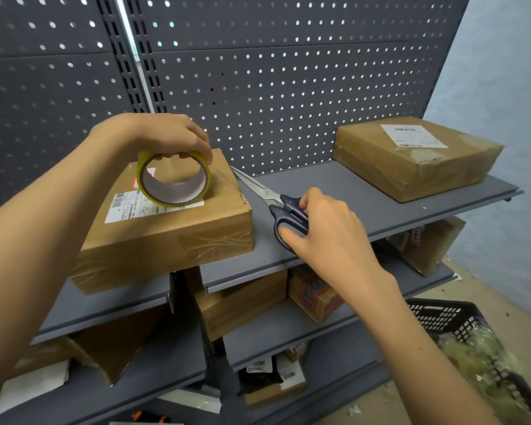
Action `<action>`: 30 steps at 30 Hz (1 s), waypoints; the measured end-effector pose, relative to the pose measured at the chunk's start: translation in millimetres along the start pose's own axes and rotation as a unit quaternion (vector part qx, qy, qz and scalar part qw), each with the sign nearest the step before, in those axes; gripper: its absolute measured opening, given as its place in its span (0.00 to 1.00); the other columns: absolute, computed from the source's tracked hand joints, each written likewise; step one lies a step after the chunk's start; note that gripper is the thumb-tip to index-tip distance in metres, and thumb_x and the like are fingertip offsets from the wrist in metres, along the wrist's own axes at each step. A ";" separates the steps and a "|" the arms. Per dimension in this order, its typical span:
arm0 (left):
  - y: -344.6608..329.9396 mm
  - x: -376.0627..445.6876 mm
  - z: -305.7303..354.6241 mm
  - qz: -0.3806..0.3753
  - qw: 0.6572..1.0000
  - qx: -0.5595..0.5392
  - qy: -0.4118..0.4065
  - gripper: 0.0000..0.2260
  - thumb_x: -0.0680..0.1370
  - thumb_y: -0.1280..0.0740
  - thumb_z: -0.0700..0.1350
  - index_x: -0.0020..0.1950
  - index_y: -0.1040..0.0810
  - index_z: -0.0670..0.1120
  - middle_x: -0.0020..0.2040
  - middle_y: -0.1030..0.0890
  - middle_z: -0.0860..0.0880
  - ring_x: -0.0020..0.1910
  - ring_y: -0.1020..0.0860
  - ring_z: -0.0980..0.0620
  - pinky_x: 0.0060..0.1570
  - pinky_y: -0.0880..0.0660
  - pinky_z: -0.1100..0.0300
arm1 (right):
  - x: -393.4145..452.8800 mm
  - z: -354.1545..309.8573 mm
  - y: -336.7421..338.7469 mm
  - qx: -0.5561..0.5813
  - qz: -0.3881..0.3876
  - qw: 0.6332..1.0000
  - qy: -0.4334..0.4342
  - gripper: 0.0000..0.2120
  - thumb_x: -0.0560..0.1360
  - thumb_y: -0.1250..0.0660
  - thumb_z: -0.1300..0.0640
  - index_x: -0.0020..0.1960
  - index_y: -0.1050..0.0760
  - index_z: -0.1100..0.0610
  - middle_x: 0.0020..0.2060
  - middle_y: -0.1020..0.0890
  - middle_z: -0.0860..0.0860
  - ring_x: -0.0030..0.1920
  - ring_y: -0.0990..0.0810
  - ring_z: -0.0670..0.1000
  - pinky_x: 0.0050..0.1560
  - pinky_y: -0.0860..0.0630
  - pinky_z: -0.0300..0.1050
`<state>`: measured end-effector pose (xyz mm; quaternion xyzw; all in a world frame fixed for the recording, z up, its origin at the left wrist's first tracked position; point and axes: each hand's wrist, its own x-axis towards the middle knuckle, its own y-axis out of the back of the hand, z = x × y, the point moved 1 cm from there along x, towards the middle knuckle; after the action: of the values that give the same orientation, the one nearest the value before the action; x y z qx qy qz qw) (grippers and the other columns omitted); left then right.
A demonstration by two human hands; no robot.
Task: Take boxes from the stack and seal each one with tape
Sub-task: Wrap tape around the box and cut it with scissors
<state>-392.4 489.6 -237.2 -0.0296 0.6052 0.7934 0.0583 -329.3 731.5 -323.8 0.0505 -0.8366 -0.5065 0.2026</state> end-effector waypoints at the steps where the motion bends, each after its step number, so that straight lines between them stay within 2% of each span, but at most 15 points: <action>1: 0.5 -0.1 0.2 -0.003 1.000 0.002 0.004 0.10 0.79 0.35 0.49 0.49 0.18 0.45 0.41 0.23 0.40 0.35 0.30 0.49 0.36 0.32 0.57 | -1.4 0.5 0.6 -0.003 -0.002 1.000 0.001 0.16 0.76 0.35 0.47 0.56 0.33 0.57 0.51 0.24 0.52 0.50 0.24 0.55 0.40 0.37 0.43; 3: 1.8 0.7 0.4 -0.009 1.000 0.002 0.004 0.10 0.79 0.35 0.49 0.50 0.18 0.45 0.41 0.22 0.41 0.35 0.30 0.49 0.36 0.32 0.58 | -3.3 1.7 1.2 -0.008 -0.007 1.000 0.002 0.17 0.76 0.34 0.47 0.56 0.33 0.57 0.52 0.25 0.52 0.51 0.25 0.55 0.40 0.37 0.42; 6: 3.2 -0.1 2.5 -0.016 1.000 0.024 -0.007 0.09 0.79 0.36 0.50 0.50 0.18 0.47 0.50 0.19 0.45 0.48 0.23 0.46 0.50 0.26 0.52 | -5.4 2.7 0.1 -0.003 -0.014 1.000 -0.004 0.17 0.76 0.34 0.46 0.56 0.34 0.56 0.50 0.25 0.51 0.50 0.24 0.55 0.40 0.37 0.42; 8: 3.4 -0.3 7.5 -0.008 0.999 0.052 -0.001 0.08 0.78 0.35 0.48 0.50 0.18 0.48 0.50 0.19 0.48 0.50 0.23 0.46 0.55 0.26 0.51 | -5.9 3.2 -2.0 0.002 -0.017 1.000 -0.007 0.17 0.76 0.34 0.46 0.56 0.34 0.56 0.50 0.25 0.51 0.50 0.24 0.55 0.40 0.36 0.43; 12: 2.0 -0.4 11.7 -0.015 0.998 0.065 0.017 0.07 0.77 0.35 0.44 0.47 0.18 0.43 0.41 0.19 0.43 0.37 0.25 0.48 0.40 0.28 0.55 | -5.7 2.0 -4.4 0.015 -0.020 1.000 -0.004 0.17 0.76 0.33 0.46 0.56 0.32 0.56 0.51 0.24 0.51 0.49 0.24 0.54 0.40 0.34 0.42; 13: 1.5 -1.8 10.6 -0.008 0.998 0.059 0.014 0.08 0.77 0.34 0.44 0.46 0.18 0.43 0.41 0.19 0.43 0.37 0.25 0.48 0.40 0.28 0.54 | -5.8 1.1 -4.4 0.019 -0.021 1.000 -0.002 0.17 0.76 0.33 0.46 0.56 0.32 0.56 0.51 0.23 0.51 0.49 0.24 0.54 0.40 0.34 0.42; 16: -1.2 -4.3 8.0 0.029 0.998 0.062 0.002 0.06 0.76 0.32 0.46 0.43 0.18 0.46 0.41 0.18 0.47 0.43 0.23 0.47 0.48 0.27 0.52 | -7.9 -1.7 -3.9 0.016 -0.026 0.999 0.010 0.17 0.76 0.34 0.47 0.57 0.33 0.55 0.51 0.24 0.51 0.48 0.24 0.53 0.41 0.34 0.42; 20: -4.3 -2.3 9.0 0.042 0.996 0.072 0.026 0.05 0.74 0.31 0.47 0.41 0.17 0.49 0.41 0.18 0.50 0.44 0.22 0.48 0.52 0.27 0.51 | -11.5 -3.2 -4.3 0.005 -0.024 0.999 0.021 0.16 0.77 0.35 0.47 0.56 0.35 0.55 0.50 0.27 0.49 0.43 0.31 0.49 0.40 0.37 0.40; 25: -4.2 1.9 8.2 0.024 0.998 0.050 0.036 0.05 0.75 0.31 0.45 0.39 0.19 0.50 0.39 0.20 0.51 0.42 0.25 0.51 0.46 0.30 0.55 | -11.5 0.3 -6.6 0.005 -0.027 1.000 0.007 0.20 0.75 0.33 0.44 0.52 0.41 0.53 0.49 0.33 0.48 0.48 0.30 0.50 0.41 0.37 0.40; 28: -4.4 4.8 7.5 0.010 0.999 0.028 0.042 0.05 0.75 0.32 0.43 0.40 0.19 0.48 0.39 0.20 0.49 0.41 0.26 0.50 0.44 0.31 0.56 | -12.5 0.4 -8.6 0.002 -0.016 1.000 0.004 0.25 0.72 0.33 0.37 0.54 0.38 0.54 0.50 0.31 0.48 0.50 0.30 0.49 0.42 0.37 0.40; 30: -4.3 6.6 6.8 0.004 0.999 0.019 0.047 0.05 0.75 0.32 0.42 0.40 0.19 0.47 0.41 0.20 0.47 0.42 0.27 0.49 0.45 0.30 0.55 | -14.2 -1.8 -9.6 -0.006 -0.018 1.000 0.013 0.27 0.70 0.33 0.35 0.55 0.37 0.54 0.52 0.30 0.48 0.51 0.30 0.49 0.42 0.37 0.40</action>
<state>-398.2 497.7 -240.3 -0.0630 0.6222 0.7798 0.0274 -316.8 729.5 -335.5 0.0708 -0.8300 -0.5141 0.2042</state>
